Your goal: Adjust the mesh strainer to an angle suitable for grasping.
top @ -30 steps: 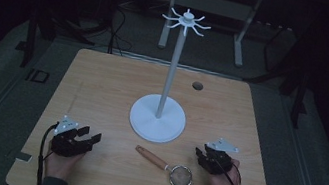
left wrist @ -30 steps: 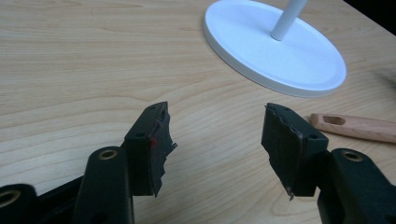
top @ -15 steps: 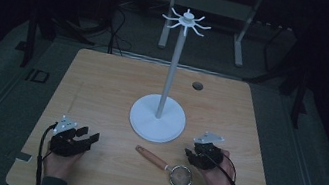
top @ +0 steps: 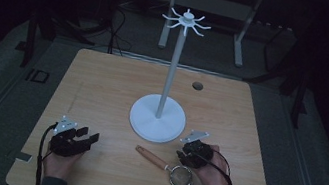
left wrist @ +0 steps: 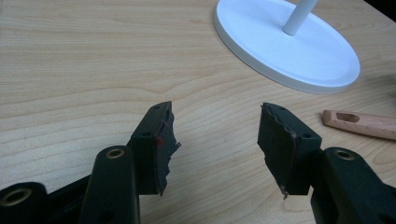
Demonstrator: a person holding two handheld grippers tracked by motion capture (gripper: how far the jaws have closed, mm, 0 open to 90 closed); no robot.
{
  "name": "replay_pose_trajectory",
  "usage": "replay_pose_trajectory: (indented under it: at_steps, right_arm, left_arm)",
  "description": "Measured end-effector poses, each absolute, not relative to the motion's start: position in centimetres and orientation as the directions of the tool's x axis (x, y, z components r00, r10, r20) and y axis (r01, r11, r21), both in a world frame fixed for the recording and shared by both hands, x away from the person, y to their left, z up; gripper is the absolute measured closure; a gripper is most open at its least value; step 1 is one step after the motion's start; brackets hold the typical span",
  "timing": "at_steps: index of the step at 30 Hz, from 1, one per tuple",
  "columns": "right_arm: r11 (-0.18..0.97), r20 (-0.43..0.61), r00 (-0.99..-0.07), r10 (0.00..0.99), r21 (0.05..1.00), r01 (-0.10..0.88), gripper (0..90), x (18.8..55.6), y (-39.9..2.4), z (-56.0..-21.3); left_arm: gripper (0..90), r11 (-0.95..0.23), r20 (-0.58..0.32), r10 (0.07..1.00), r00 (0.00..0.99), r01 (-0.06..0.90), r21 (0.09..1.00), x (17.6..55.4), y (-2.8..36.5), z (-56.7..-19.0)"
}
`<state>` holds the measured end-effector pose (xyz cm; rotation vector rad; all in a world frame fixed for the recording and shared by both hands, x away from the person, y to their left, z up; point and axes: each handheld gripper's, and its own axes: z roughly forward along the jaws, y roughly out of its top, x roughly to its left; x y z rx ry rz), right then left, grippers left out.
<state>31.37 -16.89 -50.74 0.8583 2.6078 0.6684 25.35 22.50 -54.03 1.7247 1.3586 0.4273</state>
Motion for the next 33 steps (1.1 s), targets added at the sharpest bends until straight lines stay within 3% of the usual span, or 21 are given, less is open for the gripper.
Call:
replay_pose_trajectory:
  at_steps: [33]
  right_arm:
    - [0.868, -0.123, -0.913, 0.388, 0.382, 0.317, 57.4, 30.1, -12.2, -50.1]
  left_arm:
    - [48.0, -0.053, -0.201, 0.925, 0.322, 0.634, 0.771, 25.5, 22.2, -54.2]
